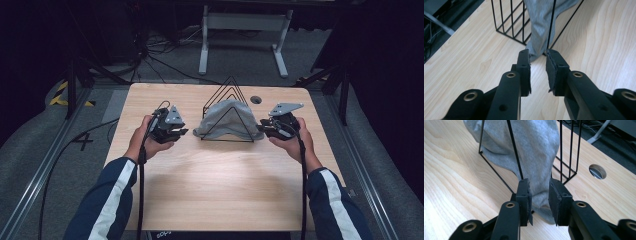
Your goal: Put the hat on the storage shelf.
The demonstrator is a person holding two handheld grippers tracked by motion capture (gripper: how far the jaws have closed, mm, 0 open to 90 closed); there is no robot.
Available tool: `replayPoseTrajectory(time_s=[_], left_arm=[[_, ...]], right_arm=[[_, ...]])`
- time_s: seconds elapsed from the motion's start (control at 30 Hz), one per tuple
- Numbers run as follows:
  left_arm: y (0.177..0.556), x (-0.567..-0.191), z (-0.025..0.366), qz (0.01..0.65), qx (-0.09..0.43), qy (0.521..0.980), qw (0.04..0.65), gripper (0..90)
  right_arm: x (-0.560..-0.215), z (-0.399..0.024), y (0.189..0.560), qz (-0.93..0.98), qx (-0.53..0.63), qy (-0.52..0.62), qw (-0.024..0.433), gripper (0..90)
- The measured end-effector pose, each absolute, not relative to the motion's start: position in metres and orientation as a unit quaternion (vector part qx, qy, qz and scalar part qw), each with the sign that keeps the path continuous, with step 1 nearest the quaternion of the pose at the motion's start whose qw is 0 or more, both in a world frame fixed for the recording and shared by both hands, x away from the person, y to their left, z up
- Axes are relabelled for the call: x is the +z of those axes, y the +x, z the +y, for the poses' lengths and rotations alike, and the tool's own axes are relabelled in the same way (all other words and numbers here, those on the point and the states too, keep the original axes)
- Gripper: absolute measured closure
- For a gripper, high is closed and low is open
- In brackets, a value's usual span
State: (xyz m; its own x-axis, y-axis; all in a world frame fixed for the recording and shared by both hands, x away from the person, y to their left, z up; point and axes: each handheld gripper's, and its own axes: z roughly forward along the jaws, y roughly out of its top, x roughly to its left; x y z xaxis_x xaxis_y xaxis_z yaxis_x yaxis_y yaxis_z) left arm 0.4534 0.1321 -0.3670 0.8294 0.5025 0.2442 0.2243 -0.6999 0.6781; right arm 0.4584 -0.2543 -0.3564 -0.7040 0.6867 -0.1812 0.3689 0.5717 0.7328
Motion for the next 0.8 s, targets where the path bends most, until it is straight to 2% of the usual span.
replayPoseTrajectory(time_s=[0.4, 0.8], left_arm=[[0.434, -0.376, 0.155, 0.201, 0.207, 0.908, 0.305, 68.2], [0.412, -0.393, 0.179, 0.202, 0.196, 0.913, 0.294, 64.4]], right_arm=[[-0.361, -0.271, 0.443, 0.863, 0.33, 0.306, 0.231, 68.2], [-0.372, -0.285, 0.417, 0.871, 0.316, 0.297, 0.23, 61.3]])
